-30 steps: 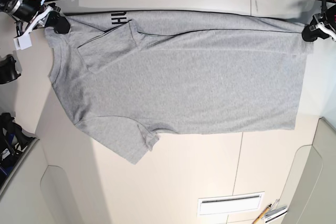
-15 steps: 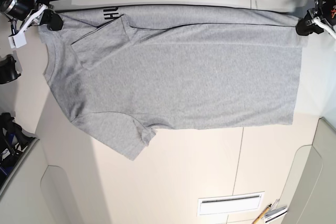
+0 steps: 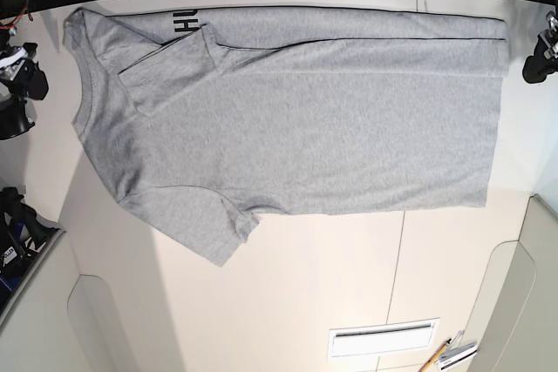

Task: Fold the T-shirt properly
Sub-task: 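Release the folded edge and move both grippers to the other edge, then grasp the shirt's opposite edge with both grippers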

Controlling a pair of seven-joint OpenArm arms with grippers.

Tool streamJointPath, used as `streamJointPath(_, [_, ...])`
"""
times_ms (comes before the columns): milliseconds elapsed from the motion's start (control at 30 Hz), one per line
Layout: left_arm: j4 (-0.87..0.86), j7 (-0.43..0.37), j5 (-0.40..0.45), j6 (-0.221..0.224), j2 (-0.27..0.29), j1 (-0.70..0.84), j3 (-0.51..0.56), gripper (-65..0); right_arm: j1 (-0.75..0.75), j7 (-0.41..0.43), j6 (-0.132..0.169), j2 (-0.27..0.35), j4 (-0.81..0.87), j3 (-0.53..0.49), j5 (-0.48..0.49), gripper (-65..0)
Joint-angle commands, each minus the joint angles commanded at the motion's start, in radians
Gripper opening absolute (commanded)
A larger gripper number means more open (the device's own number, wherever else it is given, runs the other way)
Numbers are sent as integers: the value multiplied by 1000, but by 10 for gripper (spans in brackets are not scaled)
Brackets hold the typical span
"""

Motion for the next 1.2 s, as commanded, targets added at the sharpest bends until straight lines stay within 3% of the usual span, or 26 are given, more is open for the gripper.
streamJointPath(67, [0, -42, 36, 0, 0, -13, 0, -269, 57, 10, -5, 0, 0, 0, -28, -382])
streamJointPath(200, [0, -52, 72, 0, -10, -88, 5, -269, 176, 71, -18, 0, -22, -39, -122, -291])
streamJointPath(267, [0, -94, 127, 0, -28, -130, 27, -269, 241, 99, -24, 0, -54, -85, -163, -288])
streamJointPath(367, [-3, -145, 203, 0, -58, -196, 113, -176, 356, 149, -24, 0, -154, -172, -231, -288])
streamJointPath(467, [-36, -220, 322, 0, -76, -284, 228, -173, 481, 222, -24, 0, -311, -252, -277, -288])
streamJointPath(533, [-88, -272, 397, 0, -83, -356, 291, -173, 554, 280, -24, 0, -418, -285, -304, -288])
streamJointPath(767, [-443, -364, 566, 0, -91, -661, 455, -174, 708, 328, -23, 0, -703, -331, -404, -288])
streamJointPath(1000, [-746, -456, 600, 0, -113, -826, 566, -174, 708, 459, -23, 0, -867, -394, -500, -288])
streamJointPath(1200, [-795, -387, 576, 0, -93, -836, 567, -174, 708, 517, -23, -9, -935, -446, -490, -288])
